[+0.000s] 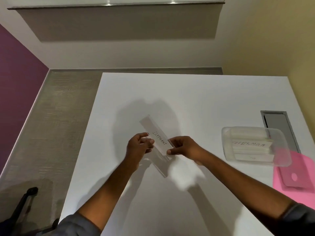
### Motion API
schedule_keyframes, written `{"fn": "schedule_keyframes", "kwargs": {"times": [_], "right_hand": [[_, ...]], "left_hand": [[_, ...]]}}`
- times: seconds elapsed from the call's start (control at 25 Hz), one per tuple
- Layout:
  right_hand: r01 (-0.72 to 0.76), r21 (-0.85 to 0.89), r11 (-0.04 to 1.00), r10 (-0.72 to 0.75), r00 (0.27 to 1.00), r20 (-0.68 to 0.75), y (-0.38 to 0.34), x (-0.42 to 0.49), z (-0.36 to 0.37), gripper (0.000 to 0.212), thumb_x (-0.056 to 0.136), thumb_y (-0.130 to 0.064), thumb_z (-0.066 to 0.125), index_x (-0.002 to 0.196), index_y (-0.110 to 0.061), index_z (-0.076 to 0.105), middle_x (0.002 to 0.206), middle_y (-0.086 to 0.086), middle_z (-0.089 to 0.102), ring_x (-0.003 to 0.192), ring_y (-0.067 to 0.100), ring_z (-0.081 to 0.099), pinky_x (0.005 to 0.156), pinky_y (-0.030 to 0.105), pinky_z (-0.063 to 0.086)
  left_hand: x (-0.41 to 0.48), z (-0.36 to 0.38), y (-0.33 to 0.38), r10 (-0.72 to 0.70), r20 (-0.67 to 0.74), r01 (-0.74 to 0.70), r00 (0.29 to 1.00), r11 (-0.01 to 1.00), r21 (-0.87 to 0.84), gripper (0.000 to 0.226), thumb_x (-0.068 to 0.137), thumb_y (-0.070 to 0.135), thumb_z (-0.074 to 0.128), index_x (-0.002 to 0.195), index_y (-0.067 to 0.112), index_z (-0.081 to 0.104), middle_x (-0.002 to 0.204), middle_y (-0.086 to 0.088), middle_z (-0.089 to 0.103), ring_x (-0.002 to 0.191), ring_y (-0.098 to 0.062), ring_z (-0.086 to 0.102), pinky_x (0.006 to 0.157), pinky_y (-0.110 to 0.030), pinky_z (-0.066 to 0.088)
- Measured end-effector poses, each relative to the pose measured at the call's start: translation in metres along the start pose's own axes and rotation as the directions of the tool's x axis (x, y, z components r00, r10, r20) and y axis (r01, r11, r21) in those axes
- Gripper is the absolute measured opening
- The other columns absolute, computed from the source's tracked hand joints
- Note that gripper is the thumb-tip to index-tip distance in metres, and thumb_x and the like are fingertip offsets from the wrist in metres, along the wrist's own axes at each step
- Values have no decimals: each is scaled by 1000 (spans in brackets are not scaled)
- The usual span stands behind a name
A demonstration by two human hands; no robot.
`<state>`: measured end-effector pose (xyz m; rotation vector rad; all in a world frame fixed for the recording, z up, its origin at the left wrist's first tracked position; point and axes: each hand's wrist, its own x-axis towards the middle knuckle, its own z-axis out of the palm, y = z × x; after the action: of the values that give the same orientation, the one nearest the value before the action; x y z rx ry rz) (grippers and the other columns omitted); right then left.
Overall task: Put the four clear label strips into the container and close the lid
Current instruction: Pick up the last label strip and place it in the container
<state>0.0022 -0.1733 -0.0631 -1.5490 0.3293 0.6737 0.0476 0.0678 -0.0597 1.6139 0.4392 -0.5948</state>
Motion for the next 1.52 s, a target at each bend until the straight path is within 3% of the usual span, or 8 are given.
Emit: {"fn": "schedule_keyframes", "kwargs": {"times": [0.24, 0.44, 0.56, 0.76, 0.92, 1.12, 1.28, 1.52], "right_hand": [[19, -190, 982, -11, 999, 43, 4, -52, -77, 43, 74, -18, 95, 114, -25, 82, 111, 11, 80, 98, 18, 75, 99, 41, 57], [5, -249, 968, 11, 998, 62, 11, -90, -134, 47, 74, -9, 93, 119, -19, 80, 113, 7, 82, 110, 26, 77, 97, 36, 60], [-21, -310, 950, 36, 998, 45, 15, -109, -164, 49, 73, -6, 93, 119, -20, 80, 111, -5, 83, 105, 12, 78, 86, 20, 57], [-63, -390, 919, 45, 997, -55, 23, -131, -220, 58, 69, 6, 91, 123, -13, 78, 118, -4, 81, 113, 10, 75, 95, 15, 55], [-104, -502, 859, 57, 993, -108, 32, -149, -268, 62, 70, 9, 90, 127, -14, 76, 120, -8, 78, 101, -13, 71, 96, 10, 54], [-146, -733, 664, 26, 985, -173, 37, -164, -313, 67, 76, -1, 90, 137, -19, 70, 129, -4, 76, 118, 13, 71, 110, 34, 54], [-132, -843, 521, 6, 988, -151, 45, -169, -335, 66, 75, 0, 88, 136, -16, 69, 125, 3, 74, 109, 19, 70, 100, 37, 57], [-162, -889, 429, 44, 986, -158, 64, -159, -354, 64, 76, 4, 84, 138, -7, 68, 133, 10, 72, 118, 24, 68, 104, 33, 53]], "left_hand": [[0, 21, 28, 124, 155, -148, 980, 977, 153, 74, 92, 16, 85, 156, 30, 50, 135, 7, 63, 121, -22, 70, 100, -46, 64], [-5, 56, 48, 149, 466, -382, 872, 802, 460, 56, 82, 32, 93, 130, 47, 67, 126, 29, 73, 119, 8, 66, 90, -19, 58], [-7, 87, 55, 156, 534, -504, 831, 618, 603, 52, 74, 35, 97, 118, 40, 70, 115, 26, 75, 117, 0, 69, 90, -22, 60], [-19, 155, 60, 124, 664, -658, 738, 355, 665, 75, 70, 38, 99, 138, 32, 69, 127, 9, 72, 117, -7, 67, 92, -35, 61], [-30, 213, 64, 122, 750, -760, 650, 109, 641, 72, 73, 51, 93, 138, 27, 71, 117, 5, 70, 110, -14, 66, 92, -40, 58], [-37, 287, 66, 182, 777, -784, 602, -45, 619, 57, 80, 45, 90, 131, 24, 75, 112, 2, 68, 105, -21, 66, 84, -38, 57], [-35, 338, 57, 231, 800, -743, 554, -297, 600, 48, 80, 48, 88, 116, 18, 78, 103, -3, 72, 105, -25, 63, 86, -36, 50], [-24, 379, 29, 170, 803, -695, 571, -421, 583, 46, 81, 44, 89, 112, 14, 75, 100, -8, 80, 97, -30, 72, 89, -37, 48]]}}
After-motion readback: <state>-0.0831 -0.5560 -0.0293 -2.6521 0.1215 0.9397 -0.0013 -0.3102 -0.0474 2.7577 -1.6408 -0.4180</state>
